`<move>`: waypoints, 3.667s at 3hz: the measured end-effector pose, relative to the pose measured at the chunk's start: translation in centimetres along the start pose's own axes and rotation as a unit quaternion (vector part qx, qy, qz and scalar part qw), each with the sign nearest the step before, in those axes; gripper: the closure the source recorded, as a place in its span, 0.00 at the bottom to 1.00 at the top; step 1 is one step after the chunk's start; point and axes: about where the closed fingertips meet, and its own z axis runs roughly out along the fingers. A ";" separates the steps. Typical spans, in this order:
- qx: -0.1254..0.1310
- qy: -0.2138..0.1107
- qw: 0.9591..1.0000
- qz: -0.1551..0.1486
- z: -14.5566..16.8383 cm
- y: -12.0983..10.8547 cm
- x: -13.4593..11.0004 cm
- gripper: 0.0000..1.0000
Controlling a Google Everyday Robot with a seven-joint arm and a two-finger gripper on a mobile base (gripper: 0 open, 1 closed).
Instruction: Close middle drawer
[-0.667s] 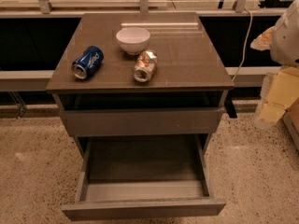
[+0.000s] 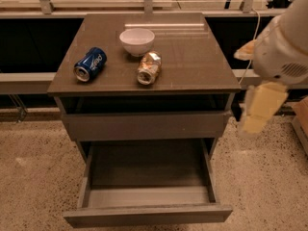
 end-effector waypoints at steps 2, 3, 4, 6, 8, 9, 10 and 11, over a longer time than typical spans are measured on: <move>-0.035 -0.095 0.990 -0.099 11.6 7.8 -7.6 0.00; -0.036 -0.095 0.989 -0.105 14.5 9.3 -8.0 0.00; -0.035 -0.094 0.990 -0.103 14.5 9.3 -7.9 0.00; -0.131 -0.039 0.984 -0.118 27.0 12.5 -7.2 0.00; -0.109 -0.063 0.984 -0.123 37.2 17.5 -5.9 0.00; -0.094 -0.076 0.985 -0.121 37.0 16.6 -6.7 0.00; -0.097 -0.073 0.985 -0.121 37.0 16.7 -6.6 0.00; -0.091 -0.095 0.985 -0.115 38.7 16.3 -6.0 0.00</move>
Offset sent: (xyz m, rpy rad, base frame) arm -0.0334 0.1767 -0.3165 0.2323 0.0160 0.2906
